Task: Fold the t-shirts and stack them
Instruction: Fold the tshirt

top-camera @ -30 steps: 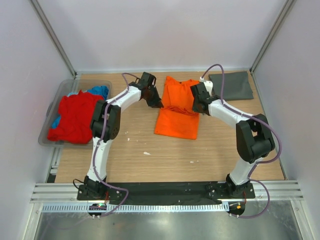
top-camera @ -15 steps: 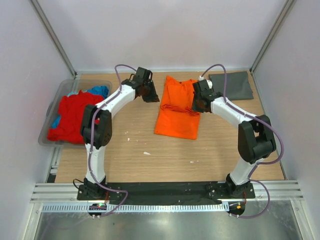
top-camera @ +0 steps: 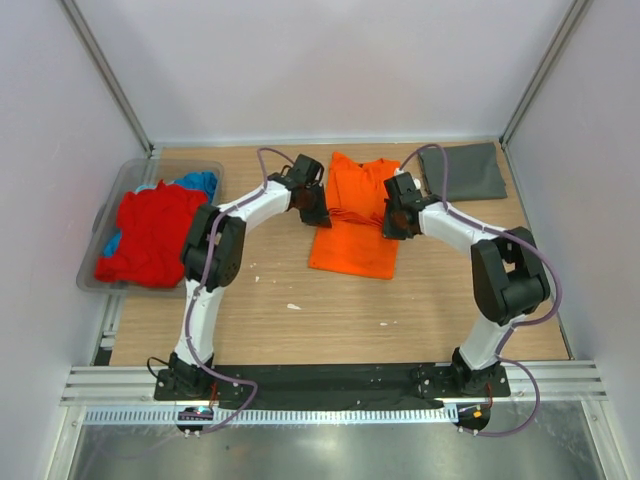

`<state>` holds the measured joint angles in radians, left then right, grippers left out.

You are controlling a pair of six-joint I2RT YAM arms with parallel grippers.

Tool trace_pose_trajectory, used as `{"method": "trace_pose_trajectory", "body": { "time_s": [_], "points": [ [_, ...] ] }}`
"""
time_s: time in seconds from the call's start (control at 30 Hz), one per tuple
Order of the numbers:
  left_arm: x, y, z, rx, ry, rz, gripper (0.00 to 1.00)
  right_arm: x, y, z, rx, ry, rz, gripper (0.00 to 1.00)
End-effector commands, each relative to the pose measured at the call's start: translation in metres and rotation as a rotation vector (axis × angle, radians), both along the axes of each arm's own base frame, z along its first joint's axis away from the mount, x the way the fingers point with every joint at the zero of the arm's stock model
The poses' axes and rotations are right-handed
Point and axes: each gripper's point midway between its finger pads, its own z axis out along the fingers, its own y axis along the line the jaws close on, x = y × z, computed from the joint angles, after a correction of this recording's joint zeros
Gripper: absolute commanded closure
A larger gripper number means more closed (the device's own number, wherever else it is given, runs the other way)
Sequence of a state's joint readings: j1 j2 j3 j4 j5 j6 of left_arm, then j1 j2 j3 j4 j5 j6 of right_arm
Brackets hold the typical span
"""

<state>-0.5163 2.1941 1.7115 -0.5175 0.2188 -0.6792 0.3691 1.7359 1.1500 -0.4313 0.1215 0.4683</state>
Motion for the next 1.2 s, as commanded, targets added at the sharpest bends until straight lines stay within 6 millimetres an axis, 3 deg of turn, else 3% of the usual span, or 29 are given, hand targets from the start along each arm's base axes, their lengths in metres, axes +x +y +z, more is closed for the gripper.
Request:
{"method": "trace_pose_trajectory", "body": {
  "time_s": [0.0, 0.13, 0.17, 0.2, 0.33, 0.47, 0.6, 0.63, 0.7, 0.73, 0.8, 0.83, 0.9, 1.0, 1.17],
  "points": [
    [0.027, -0.007, 0.020, -0.021, -0.075, 0.015, 0.91, 0.025, -0.004, 0.007, -0.048, -0.061, -0.016, 0.89],
    [0.051, -0.010, 0.030, -0.025, -0.120, 0.036, 0.90, 0.046, -0.010, 0.011, -0.107, -0.094, -0.033, 0.89],
    [0.057, -0.008, 0.029, -0.016, -0.131, 0.047, 0.89, 0.057, -0.011, 0.019, -0.118, -0.121, -0.049, 0.89],
    [0.063, -0.006, 0.025, -0.012, -0.132, 0.057, 0.89, 0.062, -0.014, 0.014, -0.132, -0.114, -0.056, 0.89],
    [0.090, 0.001, 0.044, -0.039, -0.180, 0.100, 0.86, 0.082, -0.015, 0.036, -0.136, -0.170, -0.086, 0.85],
    [0.096, 0.017, 0.060, -0.044, -0.174, 0.120, 0.84, 0.076, -0.015, 0.056, -0.121, -0.169, -0.088, 0.78],
    [0.066, 0.033, 0.072, -0.014, -0.168, 0.075, 0.72, 0.045, -0.003, 0.069, -0.019, -0.130, -0.033, 0.69],
    [0.050, 0.038, 0.069, -0.010, -0.142, 0.059, 0.69, 0.035, -0.003, 0.064, -0.013, -0.105, -0.024, 0.69],
    [0.031, 0.041, 0.065, -0.018, -0.106, 0.033, 0.66, 0.021, -0.001, 0.078, 0.033, -0.117, -0.011, 0.67],
    [0.011, 0.044, 0.058, -0.024, -0.069, 0.013, 0.64, 0.009, 0.002, 0.072, 0.057, -0.093, 0.008, 0.66],
    [-0.004, 0.044, 0.053, -0.034, -0.057, -0.007, 0.63, -0.003, 0.004, 0.088, 0.102, -0.119, 0.018, 0.64],
    [-0.021, 0.048, 0.039, -0.026, -0.022, -0.027, 0.61, -0.012, 0.008, 0.086, 0.132, -0.105, 0.039, 0.63],
    [-0.031, 0.047, 0.042, -0.029, -0.042, -0.046, 0.59, -0.022, 0.013, 0.097, 0.179, -0.121, 0.058, 0.62],
    [-0.051, 0.047, 0.025, -0.035, -0.004, -0.075, 0.56, -0.034, 0.011, 0.098, 0.197, -0.121, 0.065, 0.61],
    [-0.064, 0.039, 0.004, -0.093, 0.057, -0.084, 0.56, -0.049, 0.011, 0.095, 0.222, -0.112, 0.076, 0.61]
  ]
}}
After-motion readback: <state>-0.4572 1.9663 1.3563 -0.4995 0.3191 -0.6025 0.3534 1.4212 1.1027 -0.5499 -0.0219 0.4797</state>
